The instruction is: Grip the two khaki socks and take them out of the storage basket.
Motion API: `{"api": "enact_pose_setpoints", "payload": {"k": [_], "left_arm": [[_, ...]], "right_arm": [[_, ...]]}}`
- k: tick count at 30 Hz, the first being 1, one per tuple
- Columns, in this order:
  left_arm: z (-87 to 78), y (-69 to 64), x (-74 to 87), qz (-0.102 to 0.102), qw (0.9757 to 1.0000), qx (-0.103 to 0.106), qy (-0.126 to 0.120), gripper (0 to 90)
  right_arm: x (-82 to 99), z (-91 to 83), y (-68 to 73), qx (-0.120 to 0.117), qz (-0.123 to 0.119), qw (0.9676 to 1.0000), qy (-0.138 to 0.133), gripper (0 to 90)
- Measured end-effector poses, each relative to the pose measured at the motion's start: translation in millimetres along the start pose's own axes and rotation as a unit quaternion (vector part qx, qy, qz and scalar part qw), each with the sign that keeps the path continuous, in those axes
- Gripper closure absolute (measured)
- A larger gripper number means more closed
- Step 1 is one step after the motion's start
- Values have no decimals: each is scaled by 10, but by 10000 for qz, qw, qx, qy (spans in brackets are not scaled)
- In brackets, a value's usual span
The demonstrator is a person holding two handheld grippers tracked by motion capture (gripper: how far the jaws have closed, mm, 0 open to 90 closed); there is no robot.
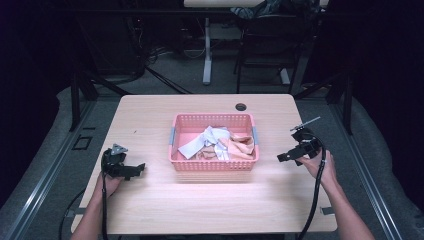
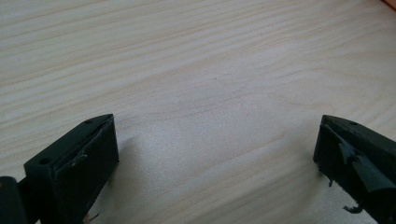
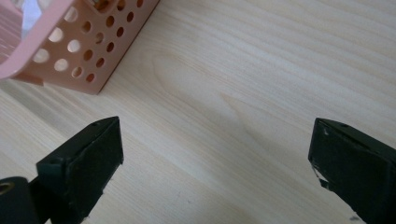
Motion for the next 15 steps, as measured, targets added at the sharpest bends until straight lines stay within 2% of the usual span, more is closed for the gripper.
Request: {"api": "enact_pose_setpoints", "payload": {"k": [2, 3, 4, 6, 7, 9, 15], "left_arm": [[0, 0, 0, 8, 10000, 4, 1, 0], [0, -1, 0, 7, 10000, 4, -1, 0], [0, 0, 0, 9, 10000, 5, 1, 0], [0, -1, 0, 7, 10000, 4, -1, 0], [0, 0, 0, 10, 10000, 5, 0, 0], [0, 0, 0, 12, 10000, 5, 1, 0], [-2, 0, 1, 19, 10000, 0, 11, 0]], "right_arm": [[-23, -14, 19, -18, 35, 10000, -71, 20], [-31, -31, 17, -6, -19, 10000, 17, 13], [-46, -20, 36, -30, 38, 9999, -97, 5], [-68, -42, 44, 1, 7, 10000, -30, 2], [-84, -45, 57, -39, 41, 9999, -106, 1], [-119, -87, 80, 14, -25, 9999, -111, 0], [-217, -156, 137, -29, -68, 9996, -262, 0]]}}
Point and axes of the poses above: each handheld gripper's, and its own axes: z roughly forward along the jaws, x roughly out of its underside, y roughly to its left, the point moved 3 cm from there along z, roughly forward along the jaws, and after that the axes turned 1 degree about -z, right-handed, at the moved point
